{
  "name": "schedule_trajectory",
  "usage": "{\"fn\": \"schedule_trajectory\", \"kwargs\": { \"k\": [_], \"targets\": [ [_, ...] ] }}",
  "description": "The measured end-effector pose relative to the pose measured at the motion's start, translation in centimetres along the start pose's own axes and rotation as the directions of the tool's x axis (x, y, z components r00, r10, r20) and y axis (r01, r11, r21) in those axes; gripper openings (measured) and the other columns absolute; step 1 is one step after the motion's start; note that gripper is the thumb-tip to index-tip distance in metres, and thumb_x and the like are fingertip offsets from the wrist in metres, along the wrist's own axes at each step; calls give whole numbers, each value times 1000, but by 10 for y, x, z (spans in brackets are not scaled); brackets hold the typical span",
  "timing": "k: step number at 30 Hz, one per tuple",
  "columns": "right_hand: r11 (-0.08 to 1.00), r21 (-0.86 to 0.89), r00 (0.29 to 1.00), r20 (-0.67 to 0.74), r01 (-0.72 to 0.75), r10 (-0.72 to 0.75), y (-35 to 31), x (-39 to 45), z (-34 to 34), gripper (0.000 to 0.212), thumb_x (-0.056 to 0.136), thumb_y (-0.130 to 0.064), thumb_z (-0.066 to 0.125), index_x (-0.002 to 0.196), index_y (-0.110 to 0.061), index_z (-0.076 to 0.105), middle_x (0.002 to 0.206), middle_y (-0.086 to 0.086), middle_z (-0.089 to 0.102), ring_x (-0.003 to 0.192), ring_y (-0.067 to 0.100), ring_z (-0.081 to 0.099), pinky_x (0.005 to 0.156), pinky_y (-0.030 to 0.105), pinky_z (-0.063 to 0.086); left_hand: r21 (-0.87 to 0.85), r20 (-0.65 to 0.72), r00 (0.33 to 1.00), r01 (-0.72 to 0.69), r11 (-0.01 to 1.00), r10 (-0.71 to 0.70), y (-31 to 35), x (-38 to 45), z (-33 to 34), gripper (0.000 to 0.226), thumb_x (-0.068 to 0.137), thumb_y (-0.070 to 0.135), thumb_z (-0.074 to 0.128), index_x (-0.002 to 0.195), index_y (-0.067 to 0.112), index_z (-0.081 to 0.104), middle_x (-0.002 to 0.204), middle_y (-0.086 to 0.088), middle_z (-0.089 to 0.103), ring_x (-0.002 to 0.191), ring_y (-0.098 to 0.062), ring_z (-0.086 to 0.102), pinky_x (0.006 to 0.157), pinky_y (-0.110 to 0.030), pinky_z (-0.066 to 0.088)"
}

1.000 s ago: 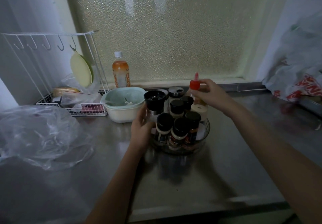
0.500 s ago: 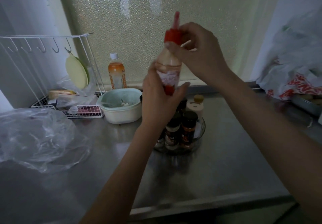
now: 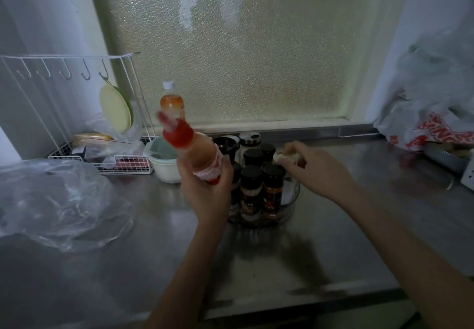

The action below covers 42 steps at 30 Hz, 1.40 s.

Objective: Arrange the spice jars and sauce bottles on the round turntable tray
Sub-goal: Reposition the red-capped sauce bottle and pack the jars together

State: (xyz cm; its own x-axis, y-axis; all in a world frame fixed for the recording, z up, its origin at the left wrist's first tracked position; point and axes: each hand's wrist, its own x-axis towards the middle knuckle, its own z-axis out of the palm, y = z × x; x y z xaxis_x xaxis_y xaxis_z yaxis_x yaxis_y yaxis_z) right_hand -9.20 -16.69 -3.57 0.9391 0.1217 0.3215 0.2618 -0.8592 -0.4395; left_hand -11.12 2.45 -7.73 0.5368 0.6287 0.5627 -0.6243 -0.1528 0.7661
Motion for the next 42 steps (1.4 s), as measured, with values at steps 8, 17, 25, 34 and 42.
{"fn": "schedule_trajectory", "kwargs": {
  "k": [8, 17, 25, 34, 42],
  "targets": [
    [999, 27, 906, 423, -31, 16, -5, 17, -29, 38, 82, -25, 57, 114, -42, 46, 77, -7, 61, 53, 16, 61, 45, 25, 42, -111, -185, 980, 49, 993, -70, -21, 3, -16, 40, 75, 41, 62, 99, 9, 54, 85, 7, 62, 75, 2, 62, 68, -18, 49],
    [994, -106, 882, 469, 10, 41, -12, 33, -27, 46, 74, -50, 68, 104, -29, 41, 61, 4, 58, 37, 12, 44, 41, 22, 39, -100, -177, 922, 331, 938, -344, -41, 7, -16, 23, 73, 42, 67, 90, 30, 57, 90, 2, 66, 82, -11, 66, 72, -27, 53],
    [985, -84, 985, 98, 151, -143, -32, 27, -58, 38, 70, -44, 74, 88, -19, 53, 72, -5, 54, 59, 8, 47, 55, 21, 37, -42, -210, 874, 440, 897, -438, -45, 11, -18, 20, 86, 25, 66, 103, 16, 60, 100, -5, 65, 90, -17, 63, 76, -27, 50],
    [991, -136, 1000, -17, -2, -1, -16, 58, -88, 45, 73, -47, 66, 102, -12, 59, 101, 14, 63, 78, 29, 57, 68, 33, 42, -93, -264, 829, 488, 868, -494, -51, 16, -16, 25, 87, 24, 64, 108, 11, 59, 88, 4, 61, 75, -1, 58, 58, -3, 46],
    [998, -52, 996, -75, 34, -38, -6, 54, -73, 38, 83, -29, 66, 112, -6, 61, 116, 13, 60, 96, 27, 52, 77, 29, 33, -69, -261, 825, 502, 862, -501, -56, 17, -16, 19, 87, 25, 63, 102, 15, 56, 85, 6, 59, 72, 1, 56, 59, -9, 46]
  ]
}}
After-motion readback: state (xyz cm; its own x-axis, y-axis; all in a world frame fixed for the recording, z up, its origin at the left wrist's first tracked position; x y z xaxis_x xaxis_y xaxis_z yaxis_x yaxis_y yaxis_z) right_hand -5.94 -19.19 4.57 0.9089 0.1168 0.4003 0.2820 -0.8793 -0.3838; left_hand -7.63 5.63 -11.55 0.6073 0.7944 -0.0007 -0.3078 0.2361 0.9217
